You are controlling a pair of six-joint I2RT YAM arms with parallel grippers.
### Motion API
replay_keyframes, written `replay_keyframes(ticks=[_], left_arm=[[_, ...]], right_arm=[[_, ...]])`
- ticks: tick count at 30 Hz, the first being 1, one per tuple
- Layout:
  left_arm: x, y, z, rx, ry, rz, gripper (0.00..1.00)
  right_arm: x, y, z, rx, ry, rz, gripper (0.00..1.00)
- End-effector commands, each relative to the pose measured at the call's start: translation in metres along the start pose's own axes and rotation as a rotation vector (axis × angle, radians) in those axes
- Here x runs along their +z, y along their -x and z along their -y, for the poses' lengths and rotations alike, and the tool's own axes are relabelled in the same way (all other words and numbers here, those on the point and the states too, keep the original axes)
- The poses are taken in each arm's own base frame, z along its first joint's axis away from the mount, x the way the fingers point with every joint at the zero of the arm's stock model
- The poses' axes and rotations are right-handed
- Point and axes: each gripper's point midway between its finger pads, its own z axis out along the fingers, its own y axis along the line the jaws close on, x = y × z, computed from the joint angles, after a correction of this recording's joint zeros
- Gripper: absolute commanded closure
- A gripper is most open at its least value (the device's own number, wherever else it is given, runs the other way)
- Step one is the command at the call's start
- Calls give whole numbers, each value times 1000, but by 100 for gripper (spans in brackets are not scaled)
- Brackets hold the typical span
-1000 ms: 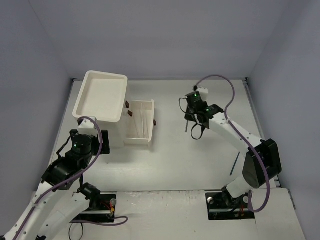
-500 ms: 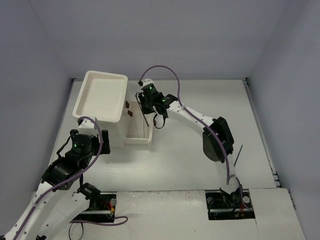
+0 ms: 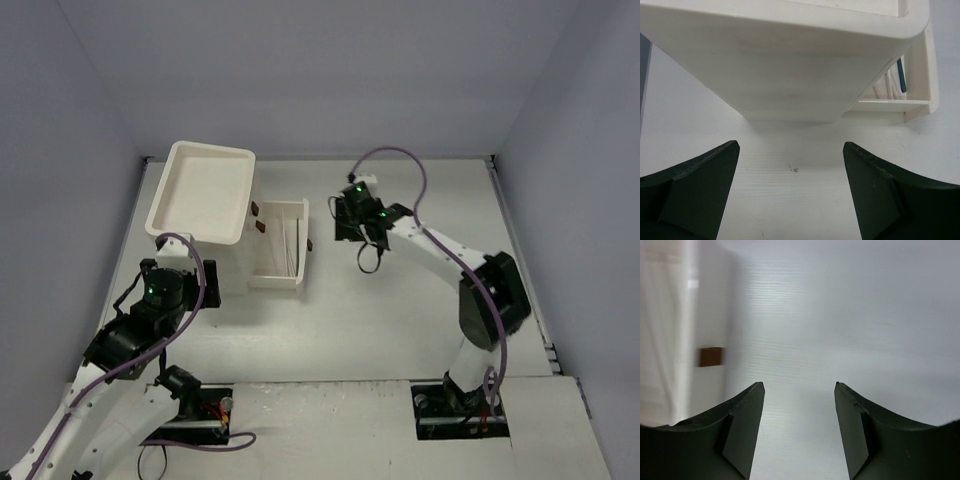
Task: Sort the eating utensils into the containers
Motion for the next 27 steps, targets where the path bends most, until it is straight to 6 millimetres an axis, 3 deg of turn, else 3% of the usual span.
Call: replay_keyframes(ticks=[1, 6, 9, 14, 19, 21, 23, 27], left_arm=[[3, 17, 5, -13, -12, 54, 18], [2, 18, 4, -14, -12, 60, 18], [0, 19, 3, -17, -12, 68, 18], [-1, 20, 3, -16, -15, 76, 18], [-3, 22, 2, -19, -17, 90, 18], [-4, 22, 2, -21, -18, 94, 18], [-4, 22, 3, -20, -24, 97, 18], [-3, 21, 15, -8, -83, 82, 18]], right_arm=[[-39, -14, 97, 219, -198, 69, 42], [-59, -73, 182, 467, -355, 7, 41], [-74, -99, 221, 549, -465, -14, 39], [-89, -124, 265, 678, -566, -49, 37], [-97, -145, 293, 810, -620, -90, 37], [-101, -147, 302, 831, -645, -93, 37], [-102, -138, 304, 820, -634, -78, 37], [-105, -106, 306, 767, -594, -29, 37]])
